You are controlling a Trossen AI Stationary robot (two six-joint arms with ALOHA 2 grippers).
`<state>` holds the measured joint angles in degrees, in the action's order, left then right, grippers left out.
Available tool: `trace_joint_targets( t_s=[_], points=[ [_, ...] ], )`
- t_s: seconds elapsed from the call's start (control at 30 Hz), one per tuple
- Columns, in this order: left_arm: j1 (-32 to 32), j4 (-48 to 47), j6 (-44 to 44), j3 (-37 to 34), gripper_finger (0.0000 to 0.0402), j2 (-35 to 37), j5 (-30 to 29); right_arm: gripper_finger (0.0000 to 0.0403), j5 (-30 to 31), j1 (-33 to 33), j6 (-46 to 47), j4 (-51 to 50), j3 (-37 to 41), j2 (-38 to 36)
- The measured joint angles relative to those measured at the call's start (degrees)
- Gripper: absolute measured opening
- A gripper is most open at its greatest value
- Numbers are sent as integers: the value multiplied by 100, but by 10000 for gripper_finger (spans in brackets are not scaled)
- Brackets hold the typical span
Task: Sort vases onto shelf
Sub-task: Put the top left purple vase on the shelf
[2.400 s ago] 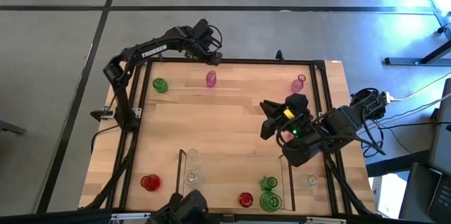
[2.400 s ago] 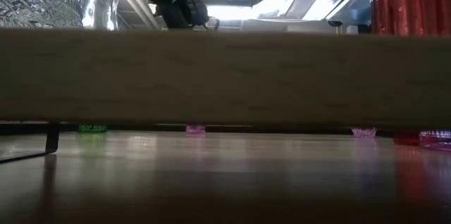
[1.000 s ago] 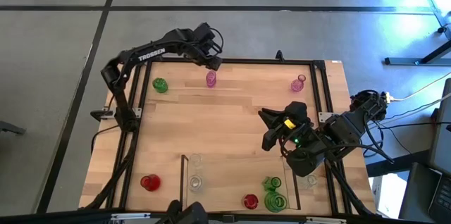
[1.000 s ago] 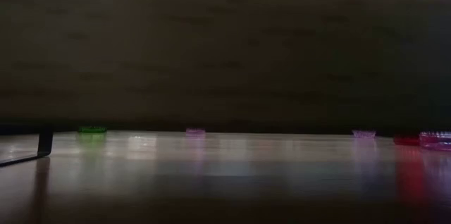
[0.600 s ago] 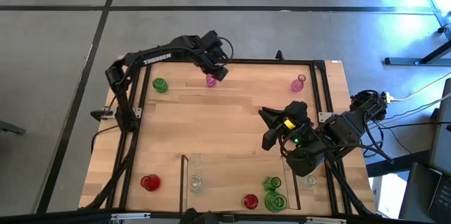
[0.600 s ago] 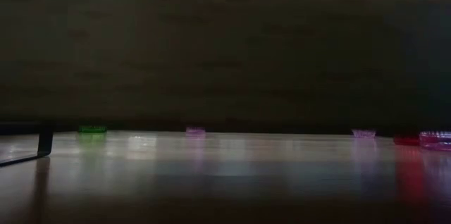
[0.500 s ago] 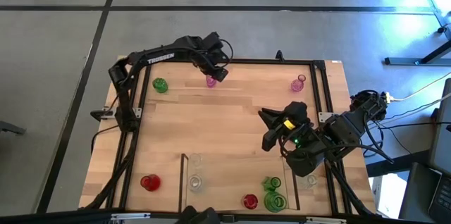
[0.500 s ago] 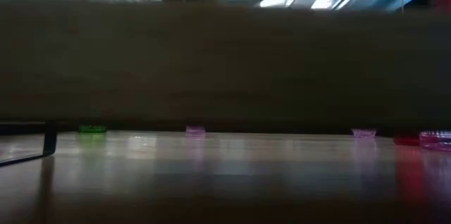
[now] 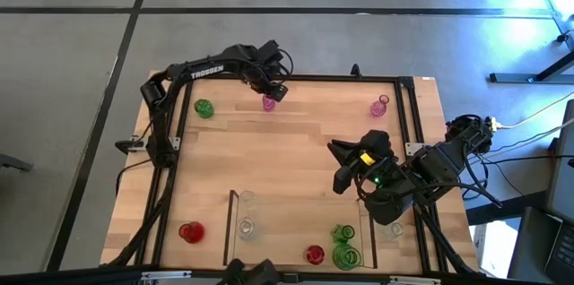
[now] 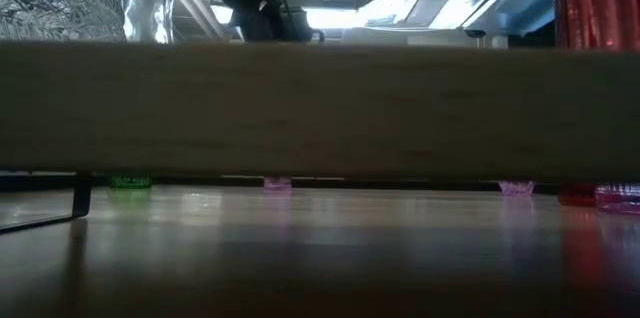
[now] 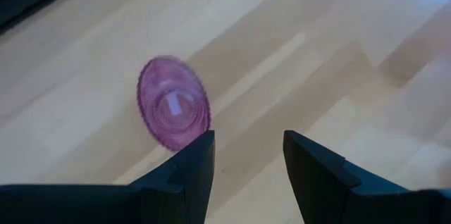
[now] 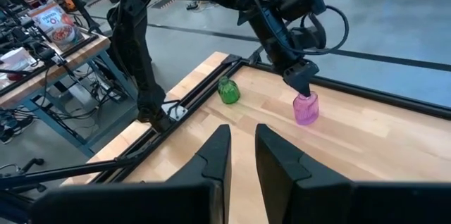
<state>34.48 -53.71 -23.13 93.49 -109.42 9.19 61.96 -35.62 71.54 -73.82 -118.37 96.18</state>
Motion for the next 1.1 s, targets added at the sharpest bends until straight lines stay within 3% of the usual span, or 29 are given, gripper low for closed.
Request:
trace_joint_targets(
  t_s=[0.33, 0.7, 1.1],
  points=[
    [-652, 264, -1123, 4, 162, -64, -1523, 50, 3, 0, -2, 9, 0, 0],
    [-640, 327, -1578, -2, 162, -392, -1590, 50, -462, -6, -5, 104, -2, 0],
    [-624, 391, -1743, 0, 162, -442, -2090, 50, -610, -5, -7, 219, -2, 0]
  ],
)
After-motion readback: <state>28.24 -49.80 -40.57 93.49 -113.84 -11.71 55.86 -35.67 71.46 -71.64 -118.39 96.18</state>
